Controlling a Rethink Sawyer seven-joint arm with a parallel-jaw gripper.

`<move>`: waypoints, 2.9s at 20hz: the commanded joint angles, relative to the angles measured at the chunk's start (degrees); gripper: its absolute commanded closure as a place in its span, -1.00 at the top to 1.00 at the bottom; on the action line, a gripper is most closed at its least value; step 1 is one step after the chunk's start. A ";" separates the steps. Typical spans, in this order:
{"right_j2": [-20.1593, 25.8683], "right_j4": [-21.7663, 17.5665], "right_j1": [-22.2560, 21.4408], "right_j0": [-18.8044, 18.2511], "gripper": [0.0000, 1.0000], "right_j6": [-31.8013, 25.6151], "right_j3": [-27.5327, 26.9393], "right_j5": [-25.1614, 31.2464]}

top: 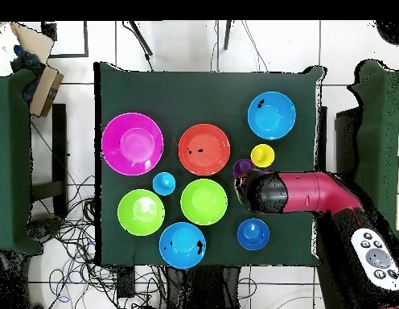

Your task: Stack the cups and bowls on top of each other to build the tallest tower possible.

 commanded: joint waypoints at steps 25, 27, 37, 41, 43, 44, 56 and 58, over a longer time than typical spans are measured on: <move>-5.42 1.54 7.63 3.63 1.00 2.53 -11.00 8.48; -5.52 1.61 7.89 3.74 1.00 2.39 -11.52 8.72; -5.86 1.76 8.66 4.62 1.00 0.99 -13.88 10.44; -6.61 1.21 9.65 5.84 1.00 1.21 -15.63 11.35; -7.03 0.72 10.22 6.41 1.00 1.33 -16.32 11.34; -7.11 0.65 10.61 6.54 1.00 1.22 -16.87 11.46; -7.94 0.87 14.60 8.73 1.00 1.57 -21.85 12.82; -8.03 1.04 14.54 8.59 1.00 1.45 -21.65 12.64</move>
